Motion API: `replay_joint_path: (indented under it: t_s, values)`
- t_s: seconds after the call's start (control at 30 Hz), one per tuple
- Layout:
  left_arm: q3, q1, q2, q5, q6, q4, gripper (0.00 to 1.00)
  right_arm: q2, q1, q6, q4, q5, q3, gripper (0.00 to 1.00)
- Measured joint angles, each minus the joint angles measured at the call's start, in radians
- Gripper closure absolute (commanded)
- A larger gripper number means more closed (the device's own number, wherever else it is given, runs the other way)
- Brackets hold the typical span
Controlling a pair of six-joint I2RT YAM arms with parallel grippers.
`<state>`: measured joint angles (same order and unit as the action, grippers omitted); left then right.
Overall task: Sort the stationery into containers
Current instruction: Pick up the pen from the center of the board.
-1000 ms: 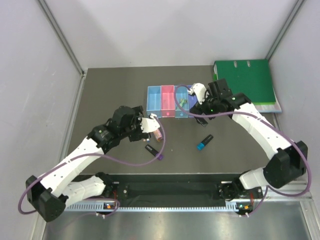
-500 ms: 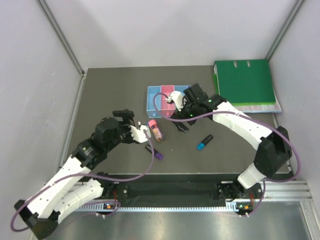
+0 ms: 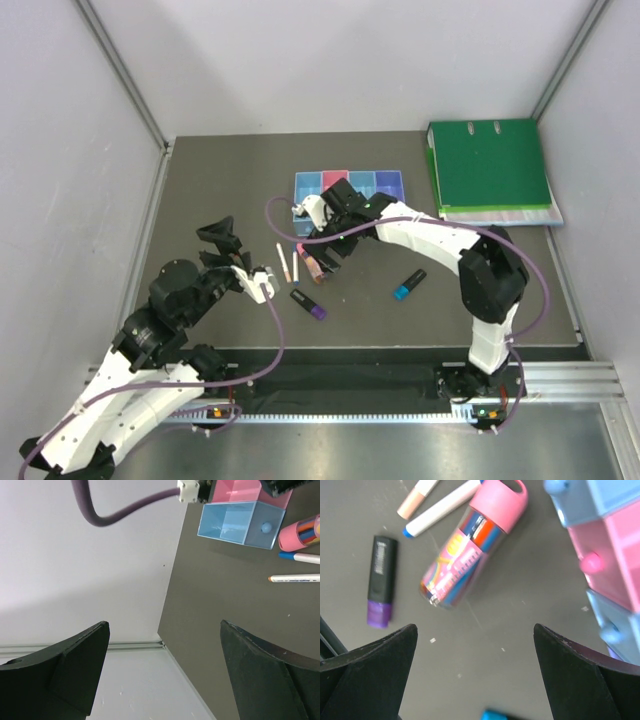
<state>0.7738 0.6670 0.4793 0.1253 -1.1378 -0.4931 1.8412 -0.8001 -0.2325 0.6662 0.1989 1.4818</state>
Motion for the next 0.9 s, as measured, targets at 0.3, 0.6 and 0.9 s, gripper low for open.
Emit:
replay_joint_path:
  t_s: [0.3,0.6,0.9]
  values:
    - [-0.001,0.000,-0.019,-0.002,-0.032,0.003,0.04,0.113,-0.037,0.079,-0.026,0.017,0.056,0.00]
    - [-0.005,0.000,-0.019,-0.006,-0.059,0.008,0.04,0.183,-0.051,0.106,-0.050,0.023,0.079,0.00]
    - [-0.005,0.000,-0.013,-0.009,-0.069,0.046,0.04,0.216,-0.051,0.131,-0.055,0.024,0.078,0.13]
